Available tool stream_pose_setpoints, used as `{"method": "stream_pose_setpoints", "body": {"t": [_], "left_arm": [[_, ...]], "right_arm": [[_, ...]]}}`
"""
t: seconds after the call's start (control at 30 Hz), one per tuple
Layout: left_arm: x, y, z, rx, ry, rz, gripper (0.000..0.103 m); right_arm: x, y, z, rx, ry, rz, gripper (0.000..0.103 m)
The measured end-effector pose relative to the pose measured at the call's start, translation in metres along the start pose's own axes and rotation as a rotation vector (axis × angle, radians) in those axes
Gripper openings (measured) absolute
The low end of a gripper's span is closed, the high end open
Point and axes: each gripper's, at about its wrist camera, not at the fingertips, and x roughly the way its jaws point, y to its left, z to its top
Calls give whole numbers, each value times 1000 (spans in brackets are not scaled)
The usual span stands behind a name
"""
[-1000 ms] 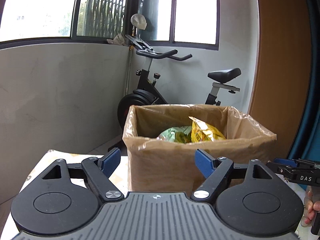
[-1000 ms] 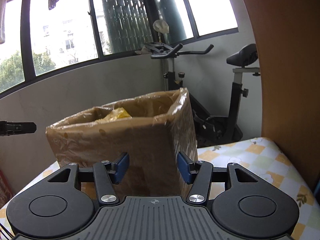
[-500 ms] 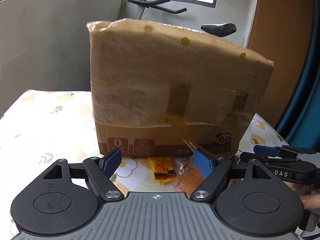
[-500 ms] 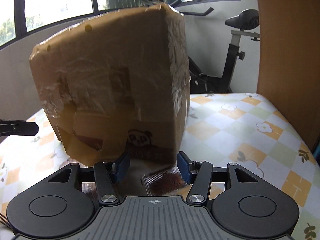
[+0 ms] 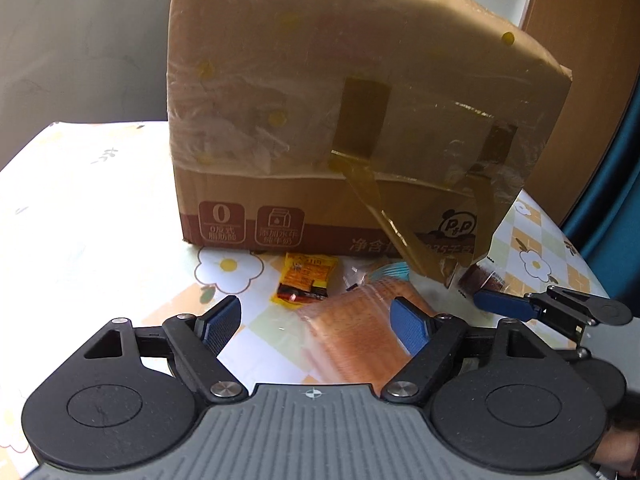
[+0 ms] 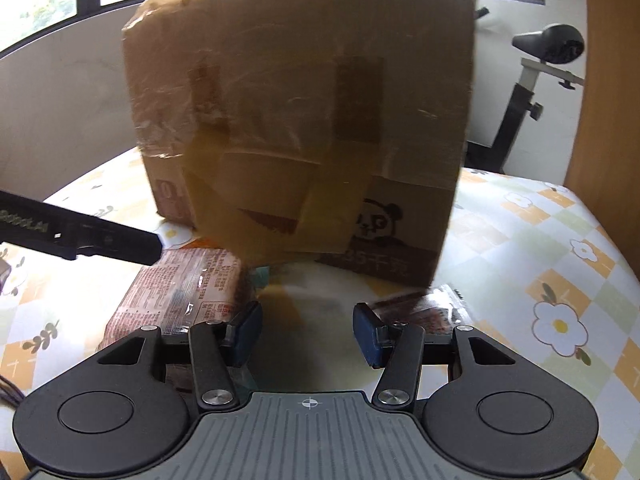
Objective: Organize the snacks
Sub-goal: 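Move both grippers back to the snacks beside the taped box, then grasp the orange wafer packet with the left gripper while the right gripper grasps a small jerky packet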
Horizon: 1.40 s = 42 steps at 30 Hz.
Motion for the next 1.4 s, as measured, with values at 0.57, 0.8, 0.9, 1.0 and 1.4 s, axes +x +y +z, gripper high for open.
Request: {"method": "stream_pose_setpoints", "body": {"t": [0.57,0.8,0.9,1.0,1.4], "left_arm": [[21,-27,-18,34,70,78,94],[22,-29,-28,47,36,94,84],[17,-24,-32,29,25,101,83],[11,-17,-37,17,13,108,83],[-2,11,-47,-64,-17,123,83]], "right_arm": [[-15,-50,-1,115,-6,-103,49],[-11,-84,-1,190,29,-140,56],[0,-82,4,199,55,-122,57],[11,-77,11,192,60,-161,67],[48,-69,27,101,127,-310,74]]}}
